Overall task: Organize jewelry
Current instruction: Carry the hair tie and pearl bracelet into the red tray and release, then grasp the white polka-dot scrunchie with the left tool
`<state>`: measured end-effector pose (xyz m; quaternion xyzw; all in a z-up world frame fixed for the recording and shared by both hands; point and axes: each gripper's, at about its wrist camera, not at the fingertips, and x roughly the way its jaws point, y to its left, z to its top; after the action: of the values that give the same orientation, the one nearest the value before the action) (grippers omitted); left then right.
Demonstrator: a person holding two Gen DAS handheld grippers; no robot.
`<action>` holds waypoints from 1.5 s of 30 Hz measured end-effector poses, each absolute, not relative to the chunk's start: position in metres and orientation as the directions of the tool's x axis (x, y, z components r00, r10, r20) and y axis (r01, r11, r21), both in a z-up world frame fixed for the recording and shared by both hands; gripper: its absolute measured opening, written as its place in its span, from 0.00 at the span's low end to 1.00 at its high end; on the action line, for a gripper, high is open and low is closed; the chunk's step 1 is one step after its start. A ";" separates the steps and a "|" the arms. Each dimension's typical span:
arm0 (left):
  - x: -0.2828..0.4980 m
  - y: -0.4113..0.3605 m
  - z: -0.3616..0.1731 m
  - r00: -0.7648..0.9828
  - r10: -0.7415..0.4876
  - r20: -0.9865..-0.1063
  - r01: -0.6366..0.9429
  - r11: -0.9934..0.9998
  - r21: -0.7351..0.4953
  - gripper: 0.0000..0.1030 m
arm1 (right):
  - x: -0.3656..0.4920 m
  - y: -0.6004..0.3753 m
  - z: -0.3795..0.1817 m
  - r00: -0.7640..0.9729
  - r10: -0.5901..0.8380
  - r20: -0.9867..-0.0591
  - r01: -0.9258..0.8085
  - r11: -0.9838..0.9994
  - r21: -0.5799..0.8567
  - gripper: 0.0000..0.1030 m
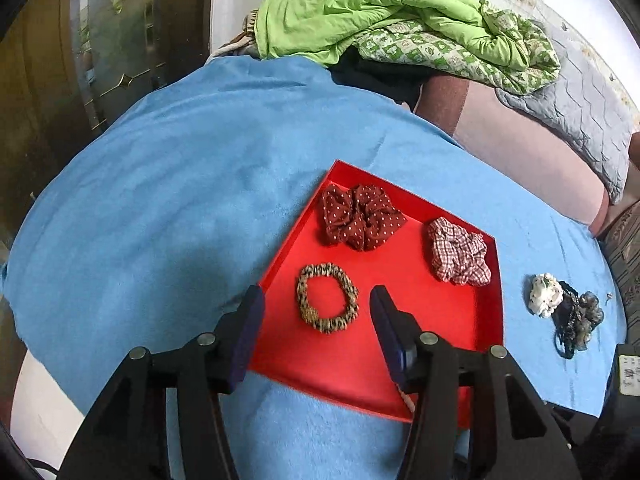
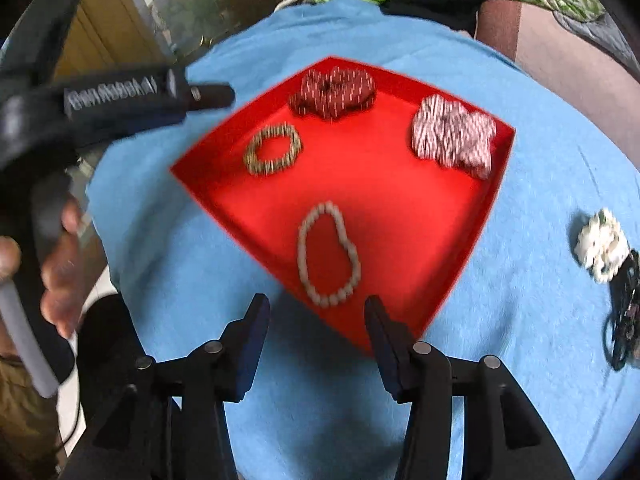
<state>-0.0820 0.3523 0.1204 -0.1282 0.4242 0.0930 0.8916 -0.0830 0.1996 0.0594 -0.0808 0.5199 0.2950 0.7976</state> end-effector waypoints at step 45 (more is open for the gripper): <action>0.064 0.067 0.029 0.377 -0.319 -0.869 0.272 0.935 -0.226 0.01 | -0.077 -0.114 0.046 0.554 0.278 -0.785 0.059 0.927 0.370 0.65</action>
<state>0.0645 0.0670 0.0292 -0.0224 0.5290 -0.1782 0.8294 -0.0771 -0.1145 0.0461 0.1800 0.4681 0.0632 0.8628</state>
